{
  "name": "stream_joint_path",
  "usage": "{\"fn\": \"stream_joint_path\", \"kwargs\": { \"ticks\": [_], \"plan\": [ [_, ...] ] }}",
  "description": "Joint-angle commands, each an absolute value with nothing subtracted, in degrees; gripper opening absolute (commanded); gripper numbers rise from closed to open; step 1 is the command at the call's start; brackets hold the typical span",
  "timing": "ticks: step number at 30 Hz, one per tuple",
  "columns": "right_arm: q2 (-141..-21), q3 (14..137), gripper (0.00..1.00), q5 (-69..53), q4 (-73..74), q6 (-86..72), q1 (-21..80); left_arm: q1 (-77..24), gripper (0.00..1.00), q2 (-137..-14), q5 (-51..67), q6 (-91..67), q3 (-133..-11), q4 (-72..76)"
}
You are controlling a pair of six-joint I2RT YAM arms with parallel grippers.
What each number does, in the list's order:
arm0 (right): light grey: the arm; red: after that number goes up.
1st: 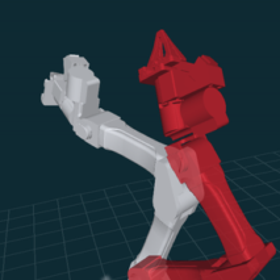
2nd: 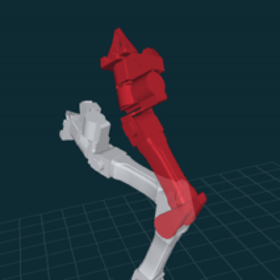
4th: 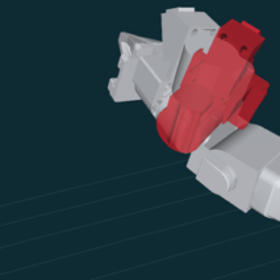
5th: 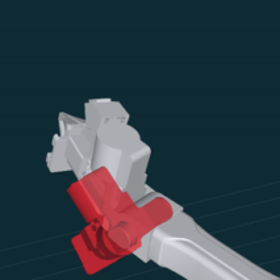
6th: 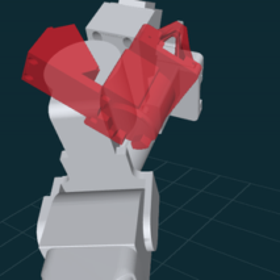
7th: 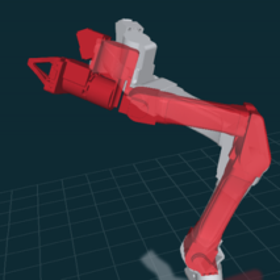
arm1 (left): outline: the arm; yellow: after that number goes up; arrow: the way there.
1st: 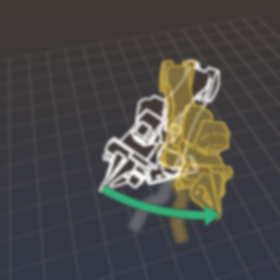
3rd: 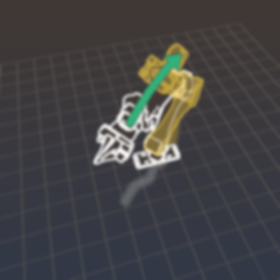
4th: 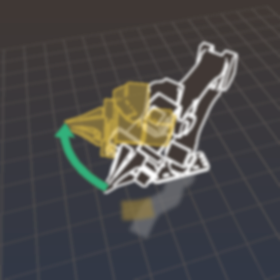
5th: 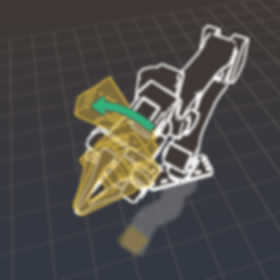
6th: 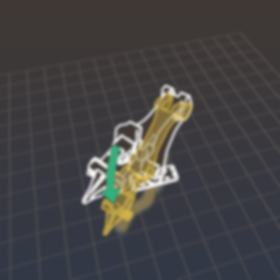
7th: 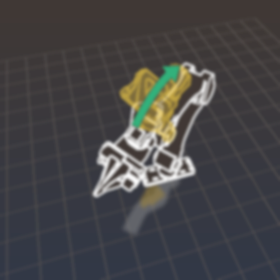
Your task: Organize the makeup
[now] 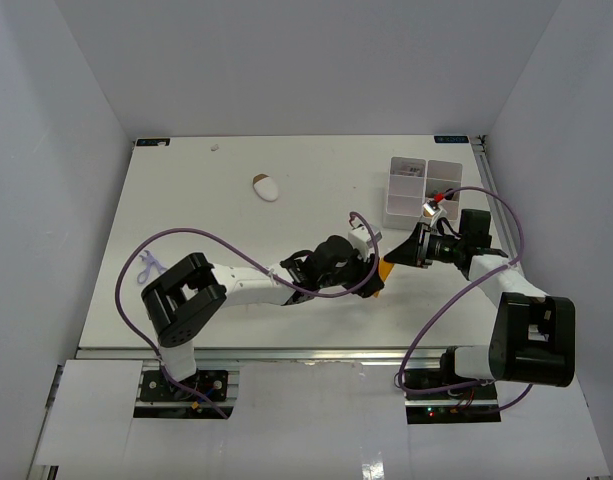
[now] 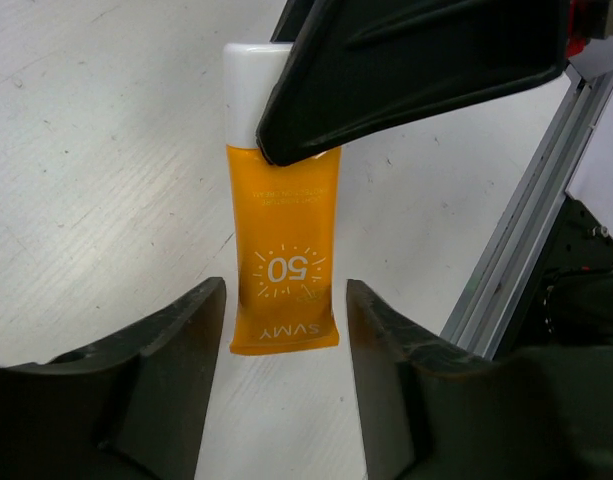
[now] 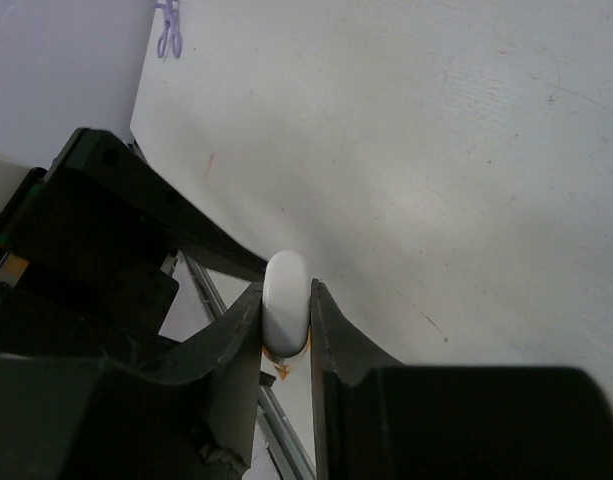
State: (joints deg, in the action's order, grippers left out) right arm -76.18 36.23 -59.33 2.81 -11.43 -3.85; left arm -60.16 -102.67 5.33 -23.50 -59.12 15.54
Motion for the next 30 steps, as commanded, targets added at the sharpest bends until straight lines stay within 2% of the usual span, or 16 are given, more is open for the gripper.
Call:
{"fn": "stream_joint_path", "kwargs": {
  "ticks": [1,6,14,23,26,30],
  "plan": [
    [-75.2,37.6,0.18,-61.0,1.2,-10.0,-3.7,-60.5,0.74,-101.1,4.1,-23.7,-61.3,15.2],
    [-74.3,37.9,0.12,-60.5,1.2,-8.3,-3.7,-60.5,0.98,-99.6,3.4,-23.9,-61.4,13.2],
    [-68.5,43.0,0.10,-53.0,4.0,3.8,-3.6,-60.3,0.98,-87.4,0.4,-18.5,-60.2,-0.6],
    [-68.8,55.2,0.08,-45.5,2.7,21.8,-3.6,-56.6,0.98,-66.3,-15.5,-7.3,-52.6,-22.4],
    [-71.8,59.5,0.08,-47.2,2.9,27.2,-3.6,-55.4,0.98,-58.1,-17.9,-7.3,-46.3,-20.2],
    [-77.1,65.4,0.08,-52.4,2.8,33.0,-3.6,-55.1,0.98,-54.9,-19.2,-8.7,-44.2,-19.3]
  ]
}}
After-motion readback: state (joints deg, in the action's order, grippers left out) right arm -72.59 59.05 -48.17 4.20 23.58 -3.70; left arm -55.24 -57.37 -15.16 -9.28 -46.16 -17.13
